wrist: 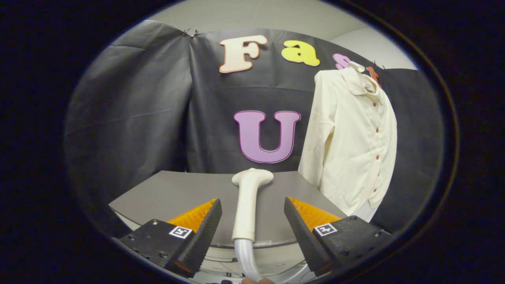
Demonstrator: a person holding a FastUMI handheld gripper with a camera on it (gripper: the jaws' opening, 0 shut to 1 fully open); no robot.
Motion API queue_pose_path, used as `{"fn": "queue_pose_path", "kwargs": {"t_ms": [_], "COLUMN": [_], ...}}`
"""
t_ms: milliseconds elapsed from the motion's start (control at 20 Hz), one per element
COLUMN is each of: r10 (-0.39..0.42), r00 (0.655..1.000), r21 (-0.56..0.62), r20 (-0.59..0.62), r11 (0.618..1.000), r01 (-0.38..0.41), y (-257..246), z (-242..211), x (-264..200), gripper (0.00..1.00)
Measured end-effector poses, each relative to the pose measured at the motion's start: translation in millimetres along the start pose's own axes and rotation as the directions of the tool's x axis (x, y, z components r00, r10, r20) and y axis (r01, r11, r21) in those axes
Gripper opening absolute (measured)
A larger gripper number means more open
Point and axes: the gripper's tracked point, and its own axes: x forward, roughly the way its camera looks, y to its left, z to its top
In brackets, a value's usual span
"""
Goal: Iron the clothes twice with a garment steamer, once on the left side and once on the right side.
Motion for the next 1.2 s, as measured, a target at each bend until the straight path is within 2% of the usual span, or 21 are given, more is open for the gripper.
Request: {"fn": "queue_pose_path", "kwargs": {"t_ms": [150, 350, 450, 600, 650, 850, 1050, 1200], "r10": [0.021, -0.001, 0.003, -0.004, 0.007, 0.047, 0.113, 0.120], "r00": [0.998, 0.992, 0.988, 0.982, 0.982, 0.985, 0.989, 0.993], "r21": [0.027, -0.031, -0.024, -0.017, -0.008, 0.056, 0.079, 0.093], "r20": [-0.054, -0.127, -0.153, -0.189, -0.190, -0.167, -0.094, -0.001], "r11": [0.999, 1.000, 1.000, 1.000, 1.000, 0.998, 0.991, 0.989], "r01": [-0.020, -0.003, -0.007, 0.001, -0.008, -0.038, -0.106, -0.119], "y": [9.4, 12.8, 16.1, 15.4, 17.1, 21.8, 18.8, -2.8], "z": [-10.1, -30.8, -39.8, -50.0, -50.8, -49.7, -41.8, -24.5], "x": [20.0, 43.4, 52.9, 63.3, 64.5, 63.7, 53.8, 38.7], "gripper": [0.96, 0.93, 0.88, 0.63, 0.58, 0.39, 0.35, 0.35]}}
